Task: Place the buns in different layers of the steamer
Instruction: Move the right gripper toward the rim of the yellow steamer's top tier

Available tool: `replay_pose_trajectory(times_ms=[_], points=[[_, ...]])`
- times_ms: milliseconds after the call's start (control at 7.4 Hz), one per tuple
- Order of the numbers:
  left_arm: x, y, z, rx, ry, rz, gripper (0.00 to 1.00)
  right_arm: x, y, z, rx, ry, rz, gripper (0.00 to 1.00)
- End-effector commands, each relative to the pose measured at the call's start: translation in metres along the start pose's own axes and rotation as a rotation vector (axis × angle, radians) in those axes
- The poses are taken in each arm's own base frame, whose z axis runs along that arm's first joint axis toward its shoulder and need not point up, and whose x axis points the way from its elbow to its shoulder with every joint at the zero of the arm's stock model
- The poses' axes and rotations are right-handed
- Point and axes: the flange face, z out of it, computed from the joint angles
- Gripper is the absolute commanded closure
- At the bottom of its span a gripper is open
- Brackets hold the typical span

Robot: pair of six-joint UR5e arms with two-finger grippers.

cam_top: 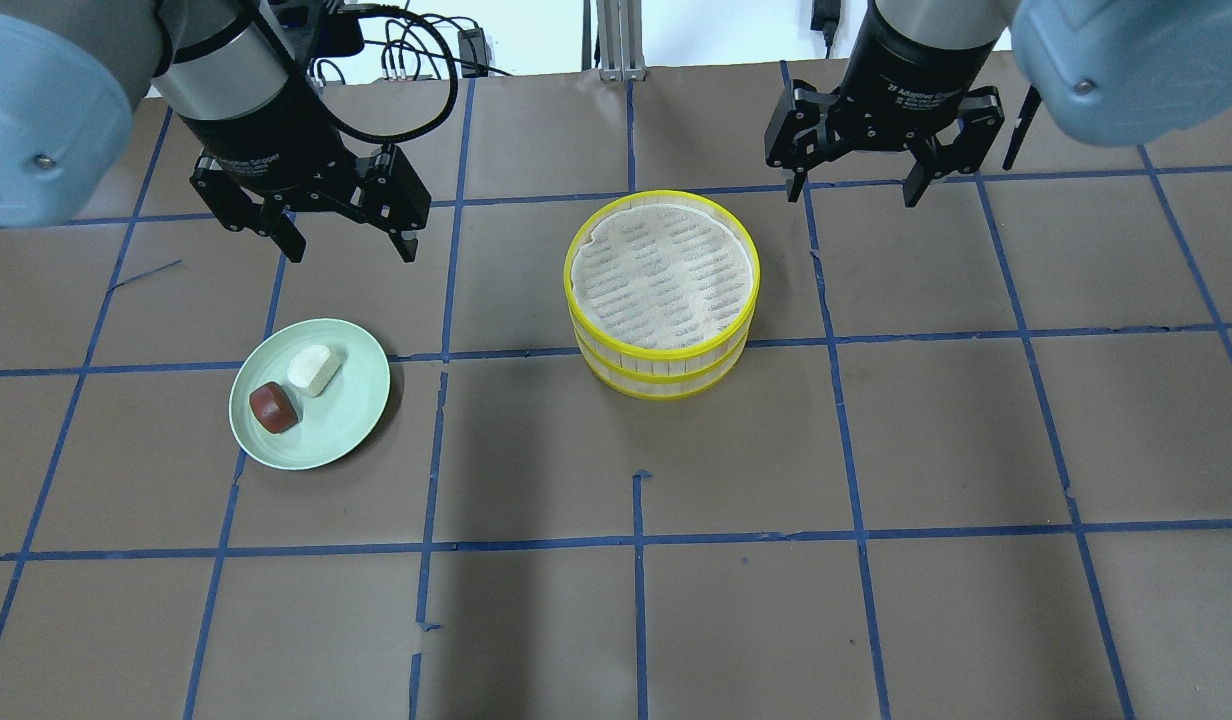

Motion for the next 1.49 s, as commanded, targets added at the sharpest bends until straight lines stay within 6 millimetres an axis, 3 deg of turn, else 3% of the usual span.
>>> replay_pose_trajectory(times_ms=[0, 270, 541, 676, 1081, 1351], points=[[0.0, 0.0, -0.001, 0.003, 0.0, -0.001, 0.0, 0.0, 0.0, 0.001, 0.003, 0.0, -0.001, 0.01], [-0.001, -0.001, 0.001, -0.002, 0.0, -0.002, 0.0, 0.001, 0.0, 0.004, 0.0, 0.006, 0.001, 0.01], [0.0, -0.001, 0.003, -0.005, 0.0, -0.001, 0.0, 0.001, -0.008, 0.022, 0.046, 0.014, 0.003, 0.0], [0.001, 0.0, 0.003, -0.006, 0.0, -0.008, 0.0, -0.005, -0.03, 0.073, 0.001, 0.023, 0.003, 0.0], [0.001, -0.003, 0.008, -0.015, 0.0, -0.016, 0.0, -0.01, -0.073, 0.177, -0.015, 0.024, -0.041, 0.01], [0.001, -0.005, 0.015, -0.028, 0.0, -0.017, 0.0, -0.012, -0.079, 0.198, -0.022, 0.012, -0.044, 0.01]])
